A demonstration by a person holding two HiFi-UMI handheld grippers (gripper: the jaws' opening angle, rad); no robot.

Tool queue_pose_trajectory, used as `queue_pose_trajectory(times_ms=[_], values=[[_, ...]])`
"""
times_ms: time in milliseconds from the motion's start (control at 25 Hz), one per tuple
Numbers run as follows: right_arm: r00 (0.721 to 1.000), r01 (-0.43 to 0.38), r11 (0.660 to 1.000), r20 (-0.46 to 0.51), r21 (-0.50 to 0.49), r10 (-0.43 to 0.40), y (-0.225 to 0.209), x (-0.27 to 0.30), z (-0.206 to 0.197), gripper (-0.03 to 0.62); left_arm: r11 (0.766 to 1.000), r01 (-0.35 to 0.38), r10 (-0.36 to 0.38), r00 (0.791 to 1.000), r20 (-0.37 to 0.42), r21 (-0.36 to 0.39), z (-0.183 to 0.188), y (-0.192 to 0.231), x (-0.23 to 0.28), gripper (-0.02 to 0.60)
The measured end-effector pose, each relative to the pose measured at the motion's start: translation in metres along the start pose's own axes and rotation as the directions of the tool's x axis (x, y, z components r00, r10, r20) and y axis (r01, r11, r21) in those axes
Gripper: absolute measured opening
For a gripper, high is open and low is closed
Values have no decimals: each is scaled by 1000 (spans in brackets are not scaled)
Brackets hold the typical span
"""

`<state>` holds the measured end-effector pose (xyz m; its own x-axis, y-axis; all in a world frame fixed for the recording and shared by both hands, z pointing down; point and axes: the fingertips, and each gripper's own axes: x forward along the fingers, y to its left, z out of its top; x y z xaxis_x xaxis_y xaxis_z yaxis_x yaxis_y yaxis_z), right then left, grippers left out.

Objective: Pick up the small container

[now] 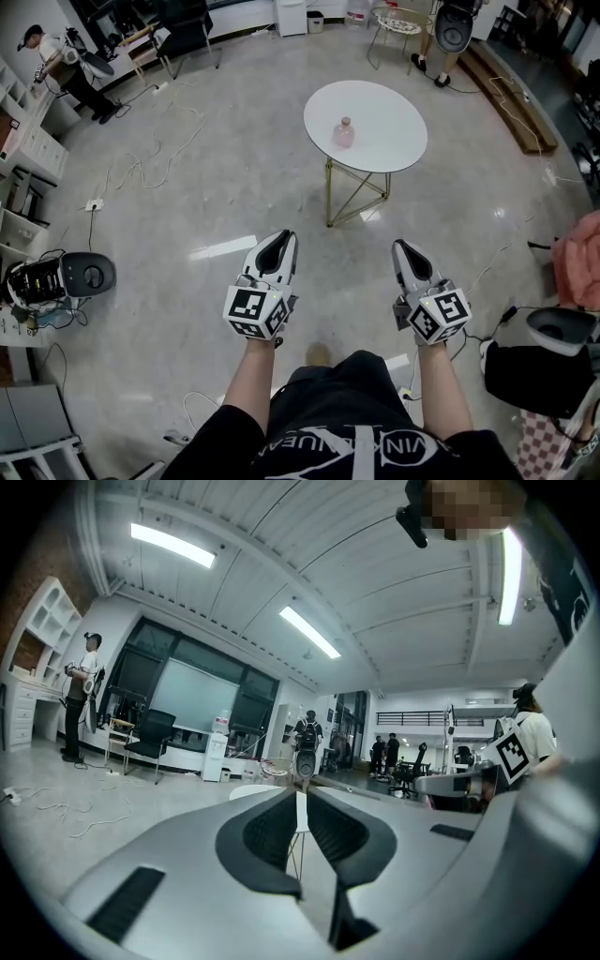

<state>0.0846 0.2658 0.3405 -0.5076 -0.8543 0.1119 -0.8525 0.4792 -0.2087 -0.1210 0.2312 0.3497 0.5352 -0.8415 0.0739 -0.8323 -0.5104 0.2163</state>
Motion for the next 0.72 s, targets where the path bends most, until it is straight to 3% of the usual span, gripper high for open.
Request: queue_pose_trajectory(times_ms=[240, 400, 720], values=[[1000, -18, 1000, -13, -7, 18, -10, 16, -1, 6, 1000, 17, -17, 1000, 1, -2, 3, -1, 16, 35], [997, -74, 997, -30, -8, 74, -18, 36, 0, 6, 1000, 21, -21, 1000, -1, 5, 4, 2, 36, 35], [988, -140, 990, -63, -35, 137, -42, 99, 9, 6, 1000, 18, -18, 999, -37, 5, 4, 31, 87, 35]])
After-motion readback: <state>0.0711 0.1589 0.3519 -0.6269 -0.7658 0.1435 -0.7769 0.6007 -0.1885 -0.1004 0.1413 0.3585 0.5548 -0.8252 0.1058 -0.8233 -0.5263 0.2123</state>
